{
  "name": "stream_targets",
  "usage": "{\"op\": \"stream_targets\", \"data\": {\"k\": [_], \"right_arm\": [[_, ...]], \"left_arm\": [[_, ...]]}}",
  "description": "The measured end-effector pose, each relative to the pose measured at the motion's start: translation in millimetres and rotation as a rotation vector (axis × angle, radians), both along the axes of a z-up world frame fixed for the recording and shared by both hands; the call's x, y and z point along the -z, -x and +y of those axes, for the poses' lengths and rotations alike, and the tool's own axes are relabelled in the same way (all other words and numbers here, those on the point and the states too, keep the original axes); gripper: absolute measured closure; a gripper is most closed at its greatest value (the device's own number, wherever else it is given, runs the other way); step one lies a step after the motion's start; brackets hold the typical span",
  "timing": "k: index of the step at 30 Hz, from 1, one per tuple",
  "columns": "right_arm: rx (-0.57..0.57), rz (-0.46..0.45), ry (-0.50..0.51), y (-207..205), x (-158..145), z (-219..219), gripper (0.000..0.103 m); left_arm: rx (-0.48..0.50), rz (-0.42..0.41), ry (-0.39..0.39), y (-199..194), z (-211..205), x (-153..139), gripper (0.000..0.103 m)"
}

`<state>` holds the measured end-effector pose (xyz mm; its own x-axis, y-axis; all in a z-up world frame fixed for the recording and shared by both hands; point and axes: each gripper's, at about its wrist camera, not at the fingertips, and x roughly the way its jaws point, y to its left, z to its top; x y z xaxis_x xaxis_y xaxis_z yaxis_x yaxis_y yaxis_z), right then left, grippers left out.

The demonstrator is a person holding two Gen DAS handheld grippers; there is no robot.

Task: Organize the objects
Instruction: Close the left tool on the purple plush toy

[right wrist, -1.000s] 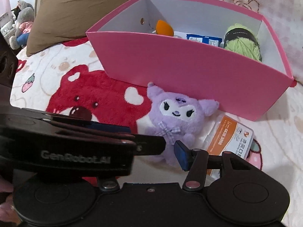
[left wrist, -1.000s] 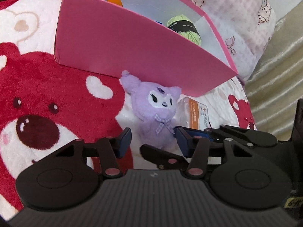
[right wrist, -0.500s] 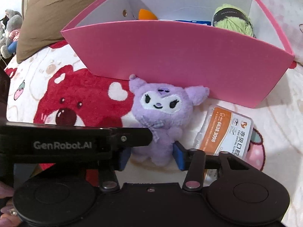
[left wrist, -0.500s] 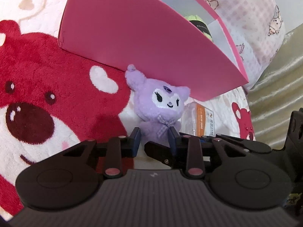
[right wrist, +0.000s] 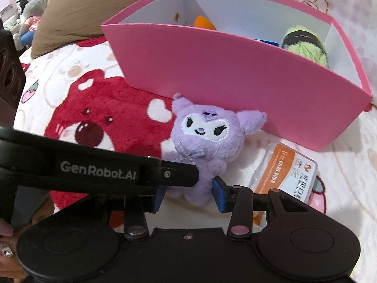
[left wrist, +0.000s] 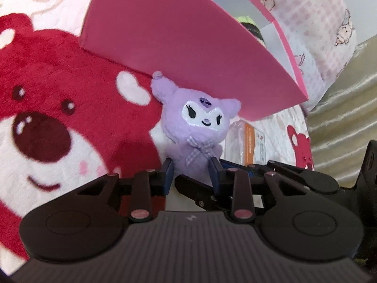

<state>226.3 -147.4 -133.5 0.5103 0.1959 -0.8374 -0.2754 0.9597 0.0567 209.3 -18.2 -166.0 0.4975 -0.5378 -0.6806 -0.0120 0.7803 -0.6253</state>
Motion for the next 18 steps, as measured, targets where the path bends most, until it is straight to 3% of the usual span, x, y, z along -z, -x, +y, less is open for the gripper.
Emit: {"op": "stream_targets", "data": {"k": [7,10,18], "right_arm": [[-0.135,0.049,-0.099,10.4,-6.8,12.4,0.055],[-0.141,0.055,-0.097,10.8,-5.6,17.0,0.053],[-0.125,0.086,-0.073,10.0,-2.5,21.8,0.039]], "left_arm": [[0.028,0.067,-0.055,16.9,19.5,-12.2,0.071],[0.035,0.065,-0.101,14.5,14.6,-12.5,0.07],[0.042,0.08,-0.097,13.4,8.3,-2.6,0.07]]}}
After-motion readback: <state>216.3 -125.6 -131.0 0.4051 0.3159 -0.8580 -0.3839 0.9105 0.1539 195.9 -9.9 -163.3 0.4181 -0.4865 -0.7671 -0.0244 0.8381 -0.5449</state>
